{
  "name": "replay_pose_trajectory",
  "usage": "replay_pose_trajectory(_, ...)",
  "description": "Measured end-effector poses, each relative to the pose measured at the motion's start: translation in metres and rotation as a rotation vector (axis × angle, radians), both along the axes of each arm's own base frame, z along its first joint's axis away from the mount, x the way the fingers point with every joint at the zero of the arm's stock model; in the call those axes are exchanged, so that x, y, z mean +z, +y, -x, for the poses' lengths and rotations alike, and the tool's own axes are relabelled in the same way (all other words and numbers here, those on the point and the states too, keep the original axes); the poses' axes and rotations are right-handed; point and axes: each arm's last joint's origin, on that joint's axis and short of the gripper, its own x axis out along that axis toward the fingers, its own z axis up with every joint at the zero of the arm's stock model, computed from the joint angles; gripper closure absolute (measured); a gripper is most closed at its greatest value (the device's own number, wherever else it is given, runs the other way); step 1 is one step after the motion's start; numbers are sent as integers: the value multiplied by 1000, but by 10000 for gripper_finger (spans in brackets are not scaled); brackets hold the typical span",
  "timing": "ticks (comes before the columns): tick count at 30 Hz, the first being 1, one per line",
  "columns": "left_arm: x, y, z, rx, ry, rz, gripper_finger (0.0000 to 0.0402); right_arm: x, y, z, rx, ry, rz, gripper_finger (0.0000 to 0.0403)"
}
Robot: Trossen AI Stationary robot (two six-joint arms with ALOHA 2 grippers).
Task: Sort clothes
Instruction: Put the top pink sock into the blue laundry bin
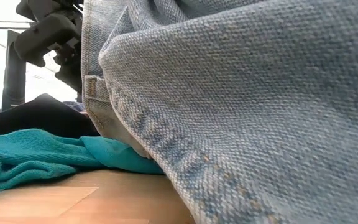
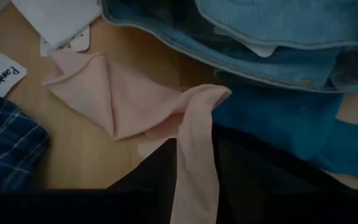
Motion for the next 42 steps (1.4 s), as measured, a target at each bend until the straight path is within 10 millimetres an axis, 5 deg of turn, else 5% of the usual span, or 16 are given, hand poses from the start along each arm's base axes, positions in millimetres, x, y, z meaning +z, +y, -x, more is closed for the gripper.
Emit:
replay_pose_trajectory(15,-15,13,-10,66,37,-17,279,0,0,0,0,-2,0,255)
replay_pose_trajectory(23,-15,13,-10,103,37,11,388,0,0,0,0,-2,0,255)
replay_pose_trajectory(26,-14,13,-9,123,56,18,394,0,0,0,0,-1,0,255)
replay_pose_trajectory(33,8,10,-11,128,154,-20,400,0,0,0,0,-1,0,255)
replay_pose_trajectory(42,62,8,-18,143,197,-144,401,0,0,0,0,-1,0,255)
